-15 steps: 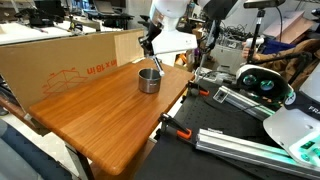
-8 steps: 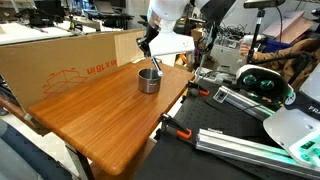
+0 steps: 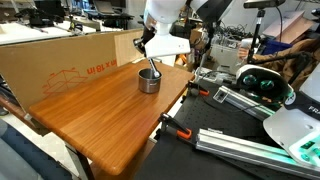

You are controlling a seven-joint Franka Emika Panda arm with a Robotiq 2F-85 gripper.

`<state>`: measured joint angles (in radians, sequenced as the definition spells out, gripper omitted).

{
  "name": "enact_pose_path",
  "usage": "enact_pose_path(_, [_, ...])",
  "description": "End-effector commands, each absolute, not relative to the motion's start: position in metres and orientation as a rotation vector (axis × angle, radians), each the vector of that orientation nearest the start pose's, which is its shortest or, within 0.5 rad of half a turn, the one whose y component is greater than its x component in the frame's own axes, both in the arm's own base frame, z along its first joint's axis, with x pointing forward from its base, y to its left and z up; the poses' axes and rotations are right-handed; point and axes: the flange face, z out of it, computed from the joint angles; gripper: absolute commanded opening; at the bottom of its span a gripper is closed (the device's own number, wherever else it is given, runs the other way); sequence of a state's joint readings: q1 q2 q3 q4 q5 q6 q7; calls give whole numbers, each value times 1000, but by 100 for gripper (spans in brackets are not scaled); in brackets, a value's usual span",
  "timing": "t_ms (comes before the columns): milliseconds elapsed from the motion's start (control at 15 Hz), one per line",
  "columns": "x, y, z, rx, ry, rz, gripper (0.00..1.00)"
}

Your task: Put the marker in the pot

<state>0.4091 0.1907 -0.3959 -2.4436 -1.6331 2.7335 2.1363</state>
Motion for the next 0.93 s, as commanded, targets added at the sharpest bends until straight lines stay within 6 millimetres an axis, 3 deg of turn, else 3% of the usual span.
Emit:
enact_pose_path(0, [464,42,204,-3133,931,-1138,5])
enact_pose_path(133, [465,44,197,-3137,948,-1141,5])
enact_pose_path(200, [465,44,194,-3142,975,-1132,45])
enact_pose_path(333, [466,44,190,-3146,979,-1116,53])
enact_pose_path(733, [470,45,192,-3123,1000,-1120,97])
enact_pose_path(867, [472,47,198,-3108,1010,-1129,100])
